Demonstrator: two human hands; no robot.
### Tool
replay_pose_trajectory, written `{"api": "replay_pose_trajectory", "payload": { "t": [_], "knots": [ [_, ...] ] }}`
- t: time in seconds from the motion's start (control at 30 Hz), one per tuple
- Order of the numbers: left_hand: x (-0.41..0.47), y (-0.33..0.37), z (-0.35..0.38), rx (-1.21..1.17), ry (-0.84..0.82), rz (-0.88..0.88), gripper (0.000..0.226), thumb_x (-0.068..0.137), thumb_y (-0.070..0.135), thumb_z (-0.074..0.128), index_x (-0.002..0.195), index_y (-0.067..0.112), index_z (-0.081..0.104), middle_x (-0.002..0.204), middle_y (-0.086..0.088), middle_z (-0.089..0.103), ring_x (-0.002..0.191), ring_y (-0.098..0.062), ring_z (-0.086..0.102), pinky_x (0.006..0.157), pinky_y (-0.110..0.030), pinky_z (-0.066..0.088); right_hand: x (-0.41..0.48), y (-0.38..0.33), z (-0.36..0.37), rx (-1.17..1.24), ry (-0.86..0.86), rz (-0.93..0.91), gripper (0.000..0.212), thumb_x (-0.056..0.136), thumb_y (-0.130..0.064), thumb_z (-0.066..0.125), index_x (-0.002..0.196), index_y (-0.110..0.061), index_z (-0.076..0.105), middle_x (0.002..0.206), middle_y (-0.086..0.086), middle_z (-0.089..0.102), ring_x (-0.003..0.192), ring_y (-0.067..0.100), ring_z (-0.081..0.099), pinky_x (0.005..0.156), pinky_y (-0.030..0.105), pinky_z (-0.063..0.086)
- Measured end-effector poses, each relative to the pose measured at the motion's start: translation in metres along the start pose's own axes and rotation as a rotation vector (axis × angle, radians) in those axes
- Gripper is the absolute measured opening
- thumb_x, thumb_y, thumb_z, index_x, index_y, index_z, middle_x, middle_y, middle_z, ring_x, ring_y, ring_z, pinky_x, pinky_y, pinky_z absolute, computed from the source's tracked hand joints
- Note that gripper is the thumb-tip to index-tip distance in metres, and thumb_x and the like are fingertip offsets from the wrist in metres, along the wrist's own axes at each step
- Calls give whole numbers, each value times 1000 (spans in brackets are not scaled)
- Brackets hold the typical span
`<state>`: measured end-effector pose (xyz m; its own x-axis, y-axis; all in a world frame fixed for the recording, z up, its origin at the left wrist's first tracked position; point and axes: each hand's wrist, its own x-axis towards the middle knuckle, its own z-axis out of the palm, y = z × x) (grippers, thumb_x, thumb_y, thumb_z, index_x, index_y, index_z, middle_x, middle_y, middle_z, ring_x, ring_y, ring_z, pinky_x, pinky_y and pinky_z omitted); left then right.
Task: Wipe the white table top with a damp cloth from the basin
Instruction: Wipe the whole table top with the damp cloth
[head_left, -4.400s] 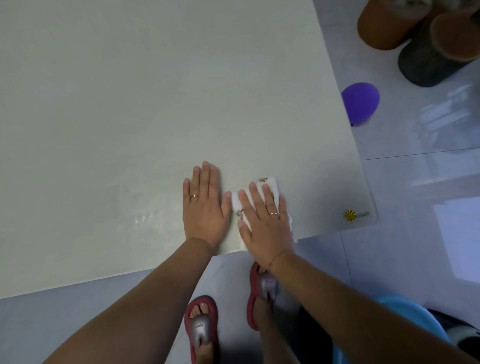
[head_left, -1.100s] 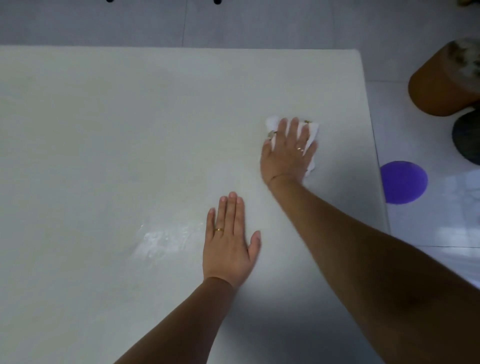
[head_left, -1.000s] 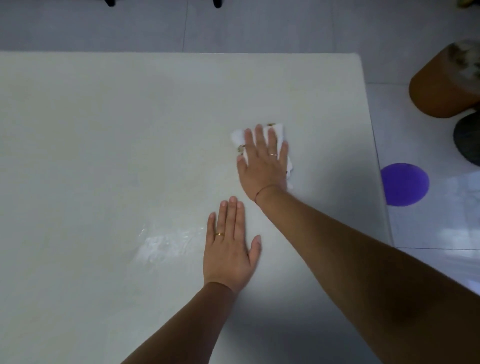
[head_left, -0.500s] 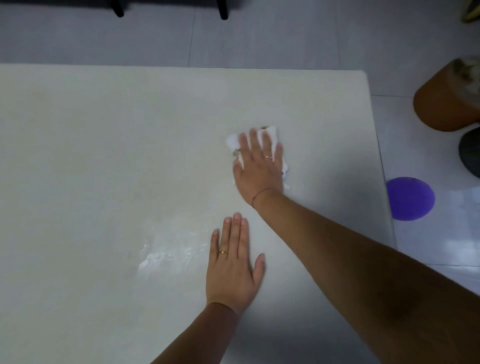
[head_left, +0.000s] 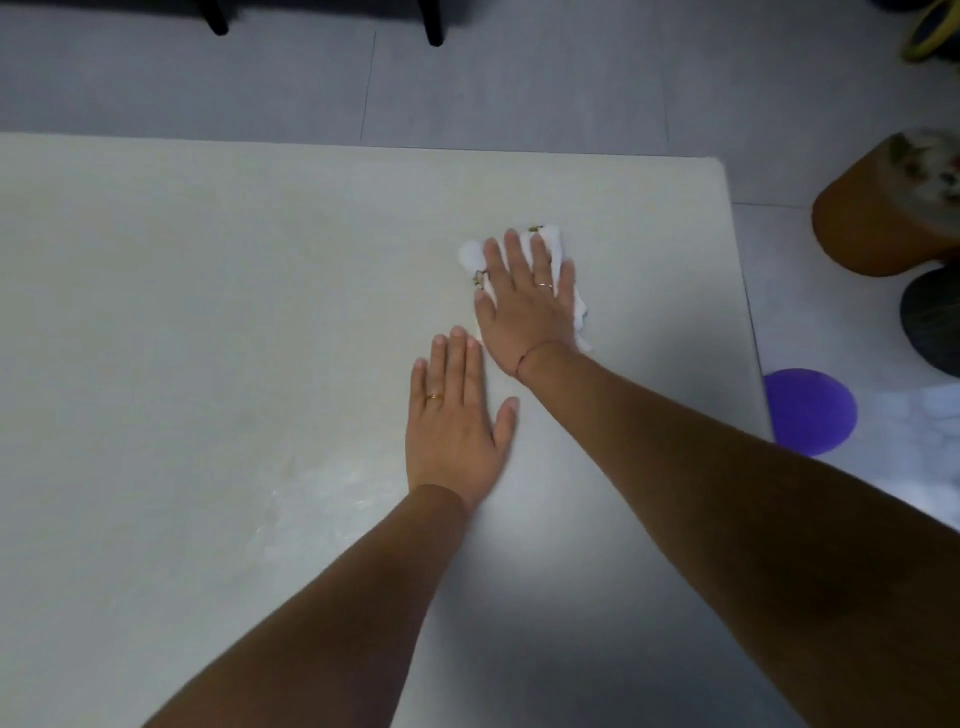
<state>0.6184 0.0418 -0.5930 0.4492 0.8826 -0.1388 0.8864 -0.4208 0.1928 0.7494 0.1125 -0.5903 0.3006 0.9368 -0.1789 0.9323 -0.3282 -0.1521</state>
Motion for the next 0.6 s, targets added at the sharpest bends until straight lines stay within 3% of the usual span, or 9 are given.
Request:
{"api": "replay_pose_trajectory", "payload": {
  "t": [0.1,0.17,0.33,0.4,0.5,0.6],
  "knots": [
    [0,-1,4,-18,12,5,70,97,52,13,152,11,-3,161,-8,-5,148,-20,-11,119,-33,-12,12,30,-8,-85,17,-308,57,99,-41,26,152,-27,10,161,-4,5,147,19,2,117,45,-1],
    [1,0,3,-26,22,10,71,96,51,15,153,9,1,161,-8,-2,148,-20,-8,119,-34,-8,28,53,-14,-142,40,-372,57,98,-40,29,151,-27,13,160,-3,9,147,19,7,117,45,3],
    [1,1,3,-27,1,-1,72,96,51,18,153,10,2,161,-8,-2,148,-20,-10,120,-36,-6,58,35,-13,-14,108,189,57,100,-38,20,152,-22,5,161,0,2,147,23,0,117,50,0],
    [1,2,3,-14,3,-18,72,97,51,19,153,10,5,161,-8,0,148,-22,-7,119,-38,-3,58,0,-7,11,96,247,58,100,-38,16,152,-20,0,161,1,-4,147,26,-5,117,51,-4],
    [2,2,2,-26,2,-16,71,97,51,16,153,10,8,161,-9,4,149,-23,-2,119,-40,2,57,-25,-4,-13,49,3,58,99,-40,19,152,-23,3,161,-2,-2,147,23,-6,117,49,-6],
    [2,2,1,-62,10,5,71,95,48,22,152,7,13,160,-12,10,149,-24,3,121,-40,5,71,2,-13,-77,27,-309,57,98,-39,27,152,-27,10,161,-4,5,147,18,2,117,44,-3]
  ]
}}
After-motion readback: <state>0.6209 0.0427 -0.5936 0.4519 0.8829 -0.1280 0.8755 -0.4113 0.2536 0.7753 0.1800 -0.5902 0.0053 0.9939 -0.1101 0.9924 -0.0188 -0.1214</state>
